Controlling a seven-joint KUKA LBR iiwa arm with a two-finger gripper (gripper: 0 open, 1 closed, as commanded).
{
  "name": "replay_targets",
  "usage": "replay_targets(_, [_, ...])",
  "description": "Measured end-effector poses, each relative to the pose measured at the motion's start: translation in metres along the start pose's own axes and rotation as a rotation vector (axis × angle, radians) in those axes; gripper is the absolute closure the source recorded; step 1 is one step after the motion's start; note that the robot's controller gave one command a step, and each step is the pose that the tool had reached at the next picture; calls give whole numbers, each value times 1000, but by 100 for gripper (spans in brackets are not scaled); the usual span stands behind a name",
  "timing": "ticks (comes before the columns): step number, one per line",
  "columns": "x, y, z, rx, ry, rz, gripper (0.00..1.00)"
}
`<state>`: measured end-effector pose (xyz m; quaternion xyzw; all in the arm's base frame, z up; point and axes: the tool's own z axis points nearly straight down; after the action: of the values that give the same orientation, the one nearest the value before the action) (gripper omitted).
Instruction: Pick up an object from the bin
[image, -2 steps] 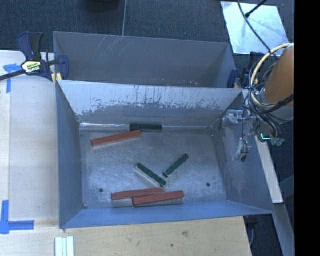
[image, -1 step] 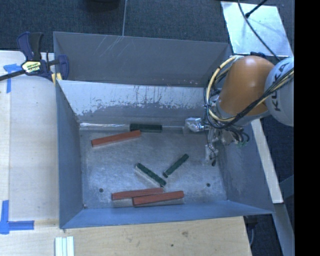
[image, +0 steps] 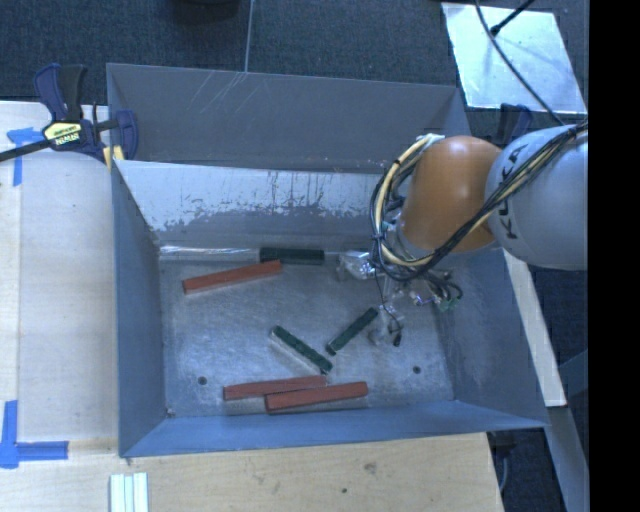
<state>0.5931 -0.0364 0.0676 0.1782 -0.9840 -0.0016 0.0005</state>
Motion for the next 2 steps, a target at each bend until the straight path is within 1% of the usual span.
replay_targets(1, [-1, -3, -3, 5, -5, 1, 100])
replay_targets(2, [0, -3, -3, 5, -4, 0, 0])
